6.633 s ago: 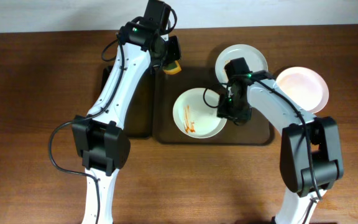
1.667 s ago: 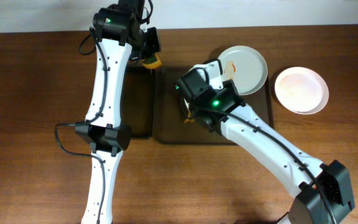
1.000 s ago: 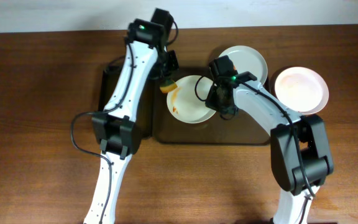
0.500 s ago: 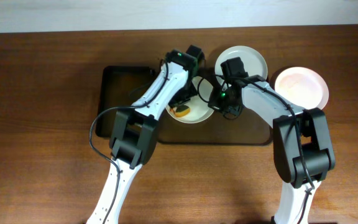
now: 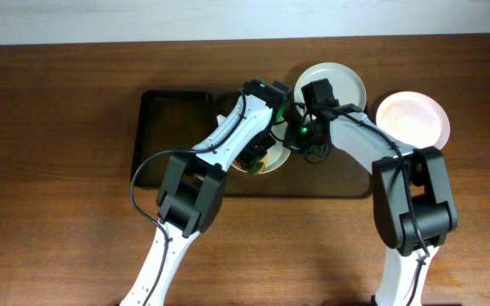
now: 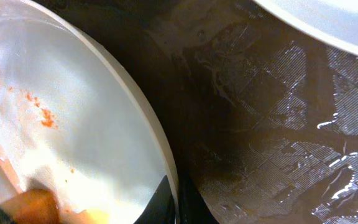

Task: Clean dirty plates on tray and stack at the side
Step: 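Scrub the second plate again with the sponge in the left gripper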

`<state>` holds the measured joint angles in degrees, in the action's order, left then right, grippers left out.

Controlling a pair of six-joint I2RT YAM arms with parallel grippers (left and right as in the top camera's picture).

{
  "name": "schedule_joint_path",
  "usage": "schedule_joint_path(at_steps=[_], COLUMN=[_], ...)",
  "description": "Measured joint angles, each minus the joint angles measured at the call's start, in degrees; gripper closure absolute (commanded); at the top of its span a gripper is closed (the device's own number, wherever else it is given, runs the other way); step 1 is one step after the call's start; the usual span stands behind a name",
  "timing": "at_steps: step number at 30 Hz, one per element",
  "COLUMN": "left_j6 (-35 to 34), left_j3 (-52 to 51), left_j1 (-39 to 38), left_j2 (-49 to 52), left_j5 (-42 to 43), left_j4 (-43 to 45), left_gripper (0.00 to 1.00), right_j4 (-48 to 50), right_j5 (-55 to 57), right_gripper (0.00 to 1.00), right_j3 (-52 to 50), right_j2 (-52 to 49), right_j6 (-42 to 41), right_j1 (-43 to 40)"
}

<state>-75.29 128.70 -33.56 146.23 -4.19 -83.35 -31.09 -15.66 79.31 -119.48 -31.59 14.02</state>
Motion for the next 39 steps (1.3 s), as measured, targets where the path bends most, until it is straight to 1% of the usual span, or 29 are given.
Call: schedule_joint_path(at_steps=[4, 7, 9, 12, 13, 16, 18, 19, 21, 22, 23, 25, 27, 29, 31, 32, 34, 36, 38, 39], left_j6=[-1.3, -1.7, -1.8, -2.0, -2.0, -1.9, -0.8, 0.8, 6.6, 9.8, 13.8, 20.1, 28.5, 36.3, 41.3, 43.6, 45.6, 47.1, 47.8, 47.9], left_j3=[0.0, 0.0, 0.1, -0.2, -0.2, -0.2, -0.4, -0.4, -0.2, -0.2, -0.2, -0.4, -0.5, -0.5, -0.5, -0.5, -0.5, -0.5, -0.5, -0.5], left_j1=[1.4, 1.9, 1.8, 1.9, 1.8, 1.9, 1.9, 1.9, 1.9, 1.9, 1.9, 1.9, 1.8, 1.8, 1.8, 1.8, 2.2, 4.0, 7.6, 8.7], left_j2=[-0.4, -0.4, -0.4, -0.1, 0.1, 0.3, 0.3, 0.0, -0.4, -0.4, -0.4, -0.2, 0.3, 0.4, 0.4, 0.4, 0.3, -0.1, -0.3, -0.3], left_j5=[-3.3, -4.4, -4.7, -4.3, -4.0, -2.5, -2.7, -3.4, -5.8, -6.6, -7.2, -7.9, -8.1, -8.1, -8.0, -7.8, -6.1, 0.1, 10.8, 13.7], left_j4=[9.7, 11.9, 11.0, -1.8, -3.2, -4.8, -2.8, 0.0, 9.4, 11.5, 19.0, 24.6, 29.7, 30.5, 29.4, 29.1, 29.1, 29.0, 28.0, 27.1], left_gripper=[1.00, 1.00, 1.00, 1.00, 1.00, 1.00, 1.00, 1.00, 1.00, 1.00, 1.00, 1.00, 1.00, 1.00, 1.00, 1.00, 1.00, 1.00, 1.00, 1.00], right_j4=[-0.1, -0.1, -0.1, -0.1, 0.0, -0.1, -0.1, -0.1, -0.1, 0.0, 0.0, 0.0, 0.5, 0.7, 0.7, 0.8, 0.8, 0.8, 0.8, 0.8], right_j5=[0.1, 0.1, 0.1, -0.1, -0.3, -0.8, -0.8, -0.8, -0.8, -0.7, -0.8, -0.8, -0.7, -0.5, -0.5, -0.5, -0.8, -1.2, -1.9, -2.5], right_gripper=[0.96, 0.96, 0.96, 0.96, 0.96, 0.96, 0.96, 0.96, 0.96, 0.96, 0.96, 0.96, 0.96, 0.96, 0.96, 0.96, 0.96, 0.96, 0.96, 0.96], right_j3=[0.0, 0.0, 0.0, 0.0, 0.0, 0.0, 0.0, 0.0, 0.0, 0.0, 0.0, 0.0, 0.0, 0.0, 0.0, 0.0, 0.0, 0.0, 0.0, 0.0], right_j2=[0.0, 0.0, 0.0, 0.0, -0.1, -0.1, -0.2, -0.2, -0.2, -0.2, -0.2, -0.2, -0.2, -0.2, -0.2, -0.2, -0.2, -0.3, -0.4, -0.4], right_j6=[0.1, 0.2, 0.1, 0.2, 0.2, 0.4, 0.5, 0.5, 0.6, 0.5, 0.6, 1.0, 1.0, 1.0, 1.0, 1.0, 1.9, 2.8, 3.4, 3.6], right_j1=[0.0, 0.0, 0.0, 0.0, 0.1, 0.4, 0.4, 0.4, 0.4, 0.4, 0.4, 0.4, 0.3, 0.3, 0.3, 0.3, 0.3, 0.2, -0.1, -0.4])
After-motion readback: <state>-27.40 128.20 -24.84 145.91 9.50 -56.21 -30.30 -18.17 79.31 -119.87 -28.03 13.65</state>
